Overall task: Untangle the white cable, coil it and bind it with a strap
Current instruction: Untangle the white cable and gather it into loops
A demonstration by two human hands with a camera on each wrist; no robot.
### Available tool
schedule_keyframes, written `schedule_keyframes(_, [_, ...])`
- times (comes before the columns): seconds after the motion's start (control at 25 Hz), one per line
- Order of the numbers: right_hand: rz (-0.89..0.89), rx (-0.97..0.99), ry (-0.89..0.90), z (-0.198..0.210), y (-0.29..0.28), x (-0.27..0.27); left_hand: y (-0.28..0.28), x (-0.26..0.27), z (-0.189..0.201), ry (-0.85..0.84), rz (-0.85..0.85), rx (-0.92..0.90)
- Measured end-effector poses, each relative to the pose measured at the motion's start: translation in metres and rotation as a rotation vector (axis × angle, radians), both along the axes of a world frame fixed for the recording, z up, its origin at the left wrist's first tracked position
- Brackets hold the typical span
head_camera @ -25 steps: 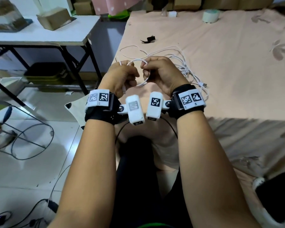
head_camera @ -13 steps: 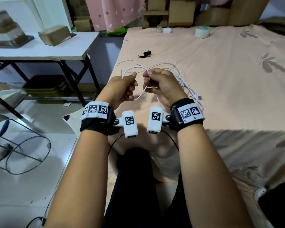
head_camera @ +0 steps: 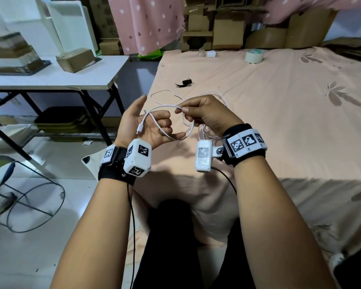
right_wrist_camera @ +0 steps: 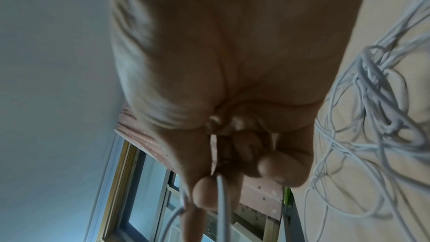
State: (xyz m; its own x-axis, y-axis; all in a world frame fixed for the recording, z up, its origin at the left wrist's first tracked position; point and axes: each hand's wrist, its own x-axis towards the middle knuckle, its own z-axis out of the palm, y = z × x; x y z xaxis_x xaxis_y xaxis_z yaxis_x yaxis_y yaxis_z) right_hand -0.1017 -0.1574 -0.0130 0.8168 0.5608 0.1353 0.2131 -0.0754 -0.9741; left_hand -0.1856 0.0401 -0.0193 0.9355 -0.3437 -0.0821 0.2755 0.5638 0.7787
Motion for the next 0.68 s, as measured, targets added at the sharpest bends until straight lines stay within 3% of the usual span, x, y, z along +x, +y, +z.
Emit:
schedule_keyframes(0.16, [0.153, -0.044, 0.008, 0.003, 0.001, 0.000, 0.006, -0.006, -0.015, -0.128, -0.235, -0.122])
schedule_keyframes(0.24, [0.178, -0.082, 0.002, 0.004, 0.002, 0.000, 0.003, -0.007, -0.020, -0.173, -0.210, -0.048])
schedule_keyframes(0.36, [0.134, -0.176, -0.053, 0.005, 0.006, 0.004, -0.007, -0.005, -0.017, -0.096, -0.069, 0.137])
schedule_keyframes(0.52, [0.006, -0.093, 0.141, -0.005, 0.033, 0.000, -0.012, 0.004, 0.001, 0.040, -0.081, 0.073])
schedule_keyframes(0.6, [0.051, -0.272, 0.185, -0.020, 0.048, -0.007, -0.007, 0.005, 0.007, 0.024, -0.104, 0.051])
schedule_keyframes(0.68, [0.152, -0.759, -0.060, -0.031, 0.057, -0.011, 0.000, 0.003, 0.012, 0.014, -0.096, 0.074])
